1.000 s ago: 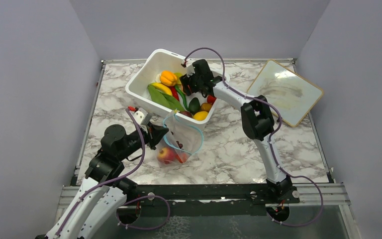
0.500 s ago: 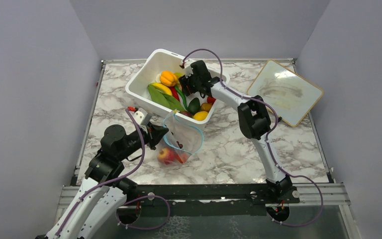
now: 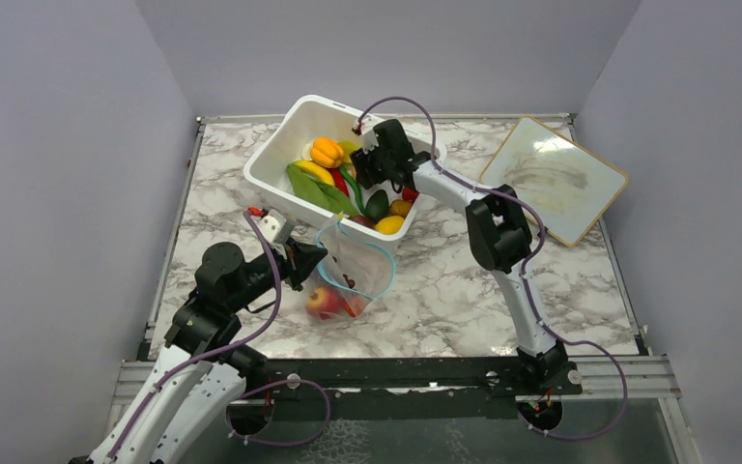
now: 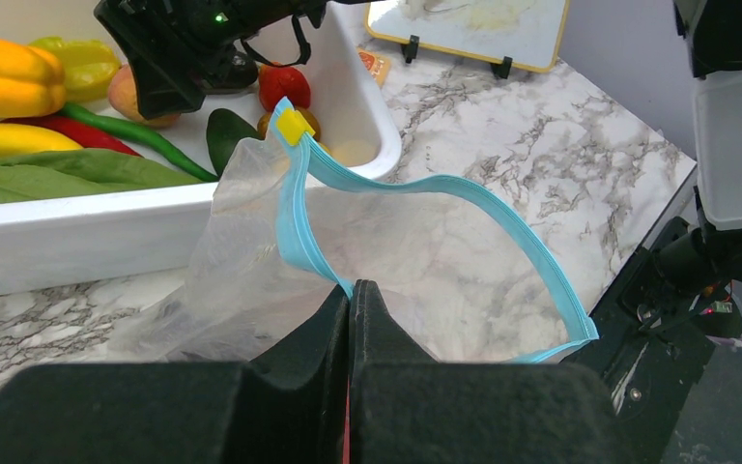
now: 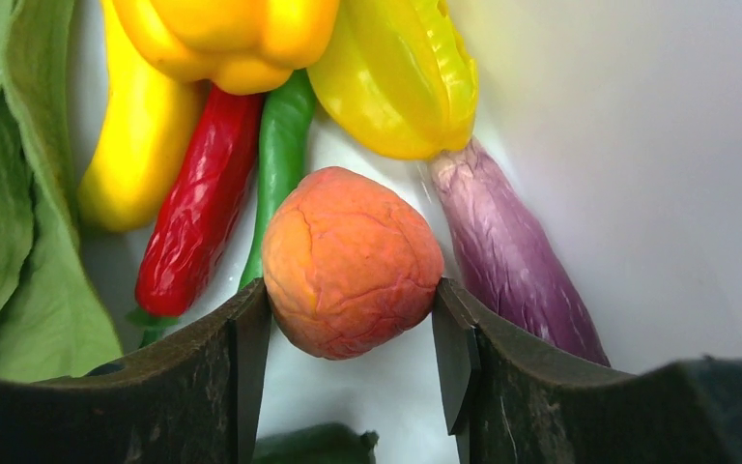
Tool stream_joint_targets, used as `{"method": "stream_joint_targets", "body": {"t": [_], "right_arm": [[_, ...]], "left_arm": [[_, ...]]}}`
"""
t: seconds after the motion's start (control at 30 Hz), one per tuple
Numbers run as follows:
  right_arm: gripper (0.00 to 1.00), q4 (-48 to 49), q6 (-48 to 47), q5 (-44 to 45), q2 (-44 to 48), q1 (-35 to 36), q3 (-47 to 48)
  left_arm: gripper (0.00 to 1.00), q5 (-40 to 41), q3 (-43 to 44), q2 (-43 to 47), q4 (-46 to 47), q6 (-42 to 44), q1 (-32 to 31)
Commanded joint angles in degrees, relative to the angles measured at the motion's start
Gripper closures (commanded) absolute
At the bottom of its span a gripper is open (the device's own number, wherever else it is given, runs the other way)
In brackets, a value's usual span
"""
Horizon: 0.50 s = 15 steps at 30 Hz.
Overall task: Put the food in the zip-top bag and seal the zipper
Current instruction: Pick up the fake fruit from the bin.
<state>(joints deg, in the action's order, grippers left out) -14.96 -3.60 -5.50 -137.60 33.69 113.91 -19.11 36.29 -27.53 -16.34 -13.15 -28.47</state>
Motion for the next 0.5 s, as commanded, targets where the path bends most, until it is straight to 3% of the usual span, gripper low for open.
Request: {"method": "stream_joint_targets", "body": {"t": [0.0,0.47], "right_arm": [[0.65,1.69,0.66,-1.63,6.87,0.01,-3.95],[0.69,1.38,0.82,-1.17,20.16,0.05,-15.11]], "left_arm": [[1.0,0.33,-0.08,0.46,1.84,0.58,0.25],[1.0,0.99,-0.08,0.03,1.62,0.32,0.25]]}}
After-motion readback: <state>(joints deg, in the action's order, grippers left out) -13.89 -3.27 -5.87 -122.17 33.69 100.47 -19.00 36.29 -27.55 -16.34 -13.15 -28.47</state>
